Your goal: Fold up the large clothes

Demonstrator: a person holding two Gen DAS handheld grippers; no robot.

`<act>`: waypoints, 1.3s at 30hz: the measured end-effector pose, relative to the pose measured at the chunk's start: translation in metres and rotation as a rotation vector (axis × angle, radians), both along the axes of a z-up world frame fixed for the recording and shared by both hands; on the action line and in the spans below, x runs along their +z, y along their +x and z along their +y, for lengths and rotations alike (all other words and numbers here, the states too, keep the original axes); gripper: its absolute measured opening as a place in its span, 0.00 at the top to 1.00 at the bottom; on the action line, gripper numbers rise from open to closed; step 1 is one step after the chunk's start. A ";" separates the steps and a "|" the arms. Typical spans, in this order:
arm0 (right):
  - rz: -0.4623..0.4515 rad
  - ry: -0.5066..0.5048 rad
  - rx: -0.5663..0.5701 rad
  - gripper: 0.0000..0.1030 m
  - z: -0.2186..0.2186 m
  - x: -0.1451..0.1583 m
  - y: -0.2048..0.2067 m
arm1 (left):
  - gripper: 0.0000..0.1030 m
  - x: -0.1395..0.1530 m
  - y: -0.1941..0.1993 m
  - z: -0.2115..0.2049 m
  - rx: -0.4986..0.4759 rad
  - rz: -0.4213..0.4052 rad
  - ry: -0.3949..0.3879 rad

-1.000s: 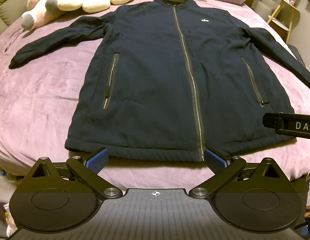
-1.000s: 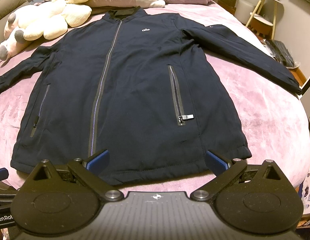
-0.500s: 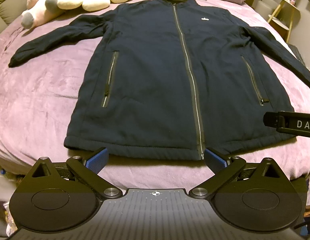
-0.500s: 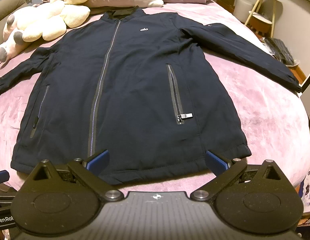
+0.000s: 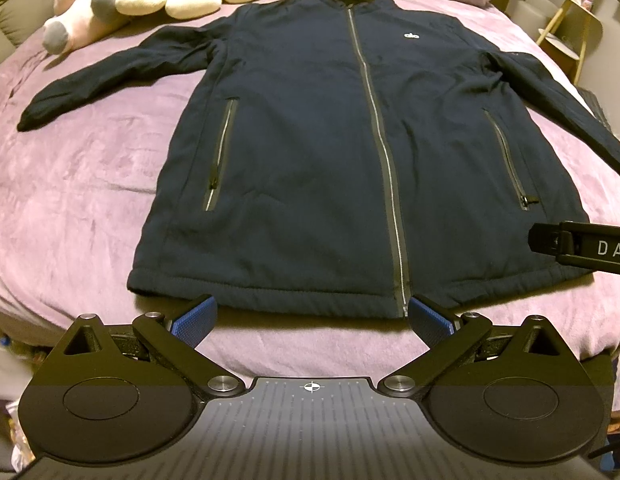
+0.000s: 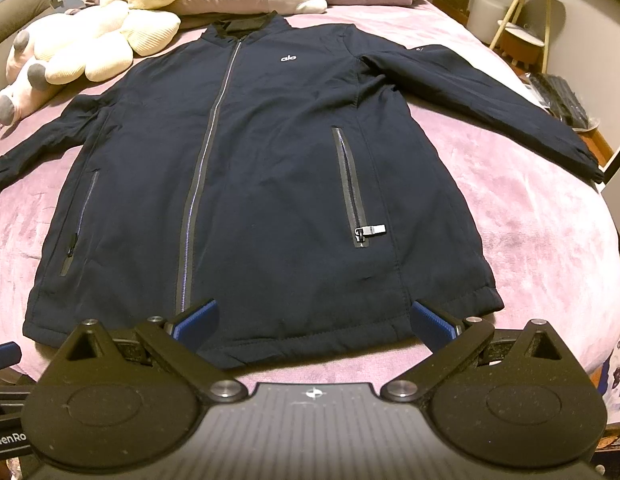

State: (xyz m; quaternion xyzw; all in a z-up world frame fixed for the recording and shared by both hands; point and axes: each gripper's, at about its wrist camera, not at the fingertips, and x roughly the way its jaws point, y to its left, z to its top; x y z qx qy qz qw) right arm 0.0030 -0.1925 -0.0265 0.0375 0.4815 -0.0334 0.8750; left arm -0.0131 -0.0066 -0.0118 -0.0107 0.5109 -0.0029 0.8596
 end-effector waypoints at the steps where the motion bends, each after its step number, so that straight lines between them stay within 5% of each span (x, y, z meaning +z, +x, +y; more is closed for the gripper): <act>1: 0.001 0.002 -0.001 0.01 -0.001 0.000 0.000 | 0.00 0.000 0.000 0.000 0.001 0.001 -0.001; 39: 0.002 0.026 -0.010 0.01 -0.005 -0.002 -0.003 | 0.00 0.000 0.003 -0.002 0.003 0.012 -0.010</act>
